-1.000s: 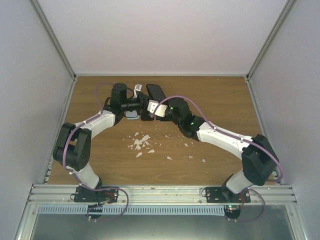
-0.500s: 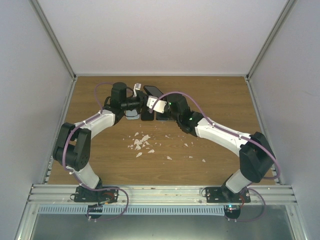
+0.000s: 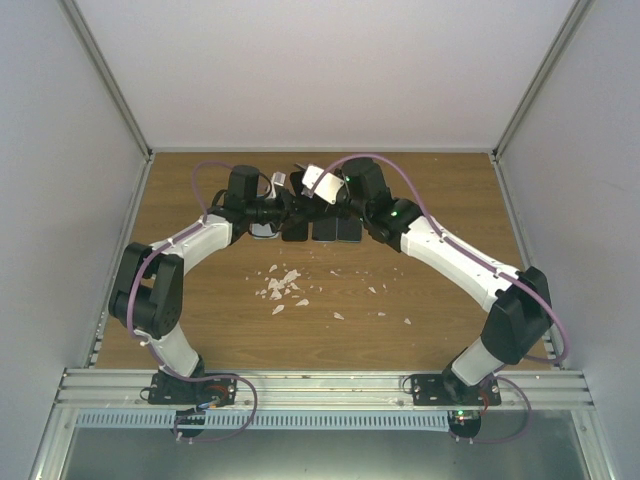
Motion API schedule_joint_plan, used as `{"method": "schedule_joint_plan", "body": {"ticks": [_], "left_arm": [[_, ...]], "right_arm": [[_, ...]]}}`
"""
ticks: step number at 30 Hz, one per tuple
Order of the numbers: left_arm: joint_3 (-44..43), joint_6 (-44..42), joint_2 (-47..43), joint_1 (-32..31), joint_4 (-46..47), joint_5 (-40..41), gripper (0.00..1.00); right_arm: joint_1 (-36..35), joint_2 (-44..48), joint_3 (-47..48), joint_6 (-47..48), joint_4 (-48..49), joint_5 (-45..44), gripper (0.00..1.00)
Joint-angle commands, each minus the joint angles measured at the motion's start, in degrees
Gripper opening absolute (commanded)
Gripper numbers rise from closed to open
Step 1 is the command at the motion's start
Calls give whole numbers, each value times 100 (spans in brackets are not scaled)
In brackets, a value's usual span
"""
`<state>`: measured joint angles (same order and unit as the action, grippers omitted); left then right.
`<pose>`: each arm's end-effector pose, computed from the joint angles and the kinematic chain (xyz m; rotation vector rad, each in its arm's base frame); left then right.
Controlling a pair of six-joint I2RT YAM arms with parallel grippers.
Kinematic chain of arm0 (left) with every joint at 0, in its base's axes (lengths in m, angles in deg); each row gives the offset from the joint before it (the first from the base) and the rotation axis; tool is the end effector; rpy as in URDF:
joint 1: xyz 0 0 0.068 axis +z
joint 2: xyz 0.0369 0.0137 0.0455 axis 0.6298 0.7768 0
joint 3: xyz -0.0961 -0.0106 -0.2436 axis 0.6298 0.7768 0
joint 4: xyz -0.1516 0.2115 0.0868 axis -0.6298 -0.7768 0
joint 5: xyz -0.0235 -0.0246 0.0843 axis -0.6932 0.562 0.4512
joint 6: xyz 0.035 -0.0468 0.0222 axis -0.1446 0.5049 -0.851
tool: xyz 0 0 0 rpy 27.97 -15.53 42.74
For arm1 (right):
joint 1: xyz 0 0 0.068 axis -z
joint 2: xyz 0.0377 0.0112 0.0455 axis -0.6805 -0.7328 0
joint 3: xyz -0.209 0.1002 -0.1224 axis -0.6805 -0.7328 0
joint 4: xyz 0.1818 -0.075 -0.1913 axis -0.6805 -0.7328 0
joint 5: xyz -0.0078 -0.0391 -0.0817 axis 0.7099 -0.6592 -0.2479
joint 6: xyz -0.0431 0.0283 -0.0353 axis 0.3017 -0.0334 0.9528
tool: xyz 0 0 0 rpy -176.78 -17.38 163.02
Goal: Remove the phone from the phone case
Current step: Remove the phone case from the phone.
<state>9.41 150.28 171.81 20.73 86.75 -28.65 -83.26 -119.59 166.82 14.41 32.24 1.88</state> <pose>0.3624 -0.1560 0.2166 -0.3152 2.3721 -1.5970 0.3080 0.2525 0.3208 -1.2109 1.5950 -0.1393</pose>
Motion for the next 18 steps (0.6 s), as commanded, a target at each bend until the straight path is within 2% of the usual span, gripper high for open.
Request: {"method": "schedule_joint_plan", "body": {"ticks": [1,10,11,14,18], "left_arm": [[-27,-530,-20,50,-44,240,0],[-95,-937,-64,130,-115,322,0],[-226,-1252,-17,125,-320,345,0],[-303,-1368,-10,183,-385,365,0],[-363,-1323,2,236,-356,274,0]], "right_arm": [[104,232,392,-321,-149,55,0],[548,406,641,-622,-610,480,1],[698,486,547,-625,-646,552,1],[849,662,230,-481,-597,588,1],[1339,762,217,-767,-1079,1611,0]]}}
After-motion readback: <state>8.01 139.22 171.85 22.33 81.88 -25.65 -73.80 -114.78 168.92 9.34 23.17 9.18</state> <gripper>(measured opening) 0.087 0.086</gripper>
